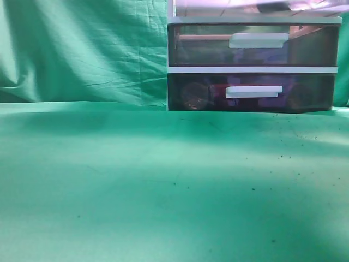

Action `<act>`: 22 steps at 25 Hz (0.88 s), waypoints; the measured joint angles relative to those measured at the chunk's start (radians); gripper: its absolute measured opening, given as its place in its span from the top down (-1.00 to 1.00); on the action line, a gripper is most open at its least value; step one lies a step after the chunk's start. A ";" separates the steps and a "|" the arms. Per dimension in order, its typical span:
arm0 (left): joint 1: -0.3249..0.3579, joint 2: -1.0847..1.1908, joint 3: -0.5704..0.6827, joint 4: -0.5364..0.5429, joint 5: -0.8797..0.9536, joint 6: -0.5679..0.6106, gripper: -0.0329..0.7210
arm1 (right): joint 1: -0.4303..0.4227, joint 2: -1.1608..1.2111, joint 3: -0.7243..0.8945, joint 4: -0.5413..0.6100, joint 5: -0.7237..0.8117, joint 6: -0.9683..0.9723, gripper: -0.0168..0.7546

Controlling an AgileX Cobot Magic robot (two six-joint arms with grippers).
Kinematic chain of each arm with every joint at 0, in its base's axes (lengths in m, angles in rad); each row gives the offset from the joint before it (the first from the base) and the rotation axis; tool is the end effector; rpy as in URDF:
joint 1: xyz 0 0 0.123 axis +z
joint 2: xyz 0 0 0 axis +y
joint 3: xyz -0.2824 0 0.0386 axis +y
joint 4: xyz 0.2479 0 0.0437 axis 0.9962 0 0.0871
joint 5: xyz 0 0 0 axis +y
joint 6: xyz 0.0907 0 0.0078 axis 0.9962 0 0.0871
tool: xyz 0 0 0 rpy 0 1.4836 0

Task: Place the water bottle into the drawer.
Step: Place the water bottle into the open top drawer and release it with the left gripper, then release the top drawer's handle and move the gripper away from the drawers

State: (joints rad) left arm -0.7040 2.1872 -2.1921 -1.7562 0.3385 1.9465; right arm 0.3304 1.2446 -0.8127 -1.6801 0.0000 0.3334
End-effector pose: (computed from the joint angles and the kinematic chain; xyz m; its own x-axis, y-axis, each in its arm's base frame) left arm 0.3827 -0.3641 0.3895 0.2702 -0.0082 -0.9628 0.8225 0.5217 0.2265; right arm 0.2603 0.0892 0.3080 0.2453 -0.9466 -0.2091 -0.3837 0.1033 -0.9176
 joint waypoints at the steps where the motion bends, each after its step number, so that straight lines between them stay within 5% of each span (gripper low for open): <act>1: 0.000 0.000 0.000 0.000 -0.016 -0.009 -0.50 | 0.000 0.000 0.000 0.000 0.000 0.000 0.75; 3: 0.000 -0.011 0.000 0.040 -0.090 -0.071 -0.28 | 0.000 0.000 0.000 -0.002 0.004 0.000 0.75; 5: 0.003 -0.032 0.002 0.176 -0.158 -0.192 0.18 | 0.000 0.000 0.000 -0.018 0.011 0.004 0.75; 7: 0.011 -0.069 0.012 0.426 -0.137 -0.383 0.65 | 0.000 0.000 0.000 -0.047 0.035 0.011 0.75; 10: 0.021 -0.138 0.008 0.822 0.124 -0.780 0.91 | 0.000 0.000 0.000 -0.068 0.076 0.011 0.75; 14: 0.019 -0.203 -0.016 1.473 0.494 -1.328 0.91 | 0.001 0.004 0.000 -0.066 0.094 -0.030 0.75; 17: 0.025 -0.225 -0.016 1.827 0.645 -1.670 0.91 | 0.001 0.021 0.000 -0.057 0.107 -0.095 0.75; 22: 0.030 -0.326 -0.016 1.931 0.706 -1.865 0.91 | 0.001 0.074 -0.048 -0.051 0.117 -0.092 0.75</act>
State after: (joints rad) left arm -0.6742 1.8608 -2.2083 0.1744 1.0448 0.0812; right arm 0.3311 1.3185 -0.8610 -1.7310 0.1166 0.2418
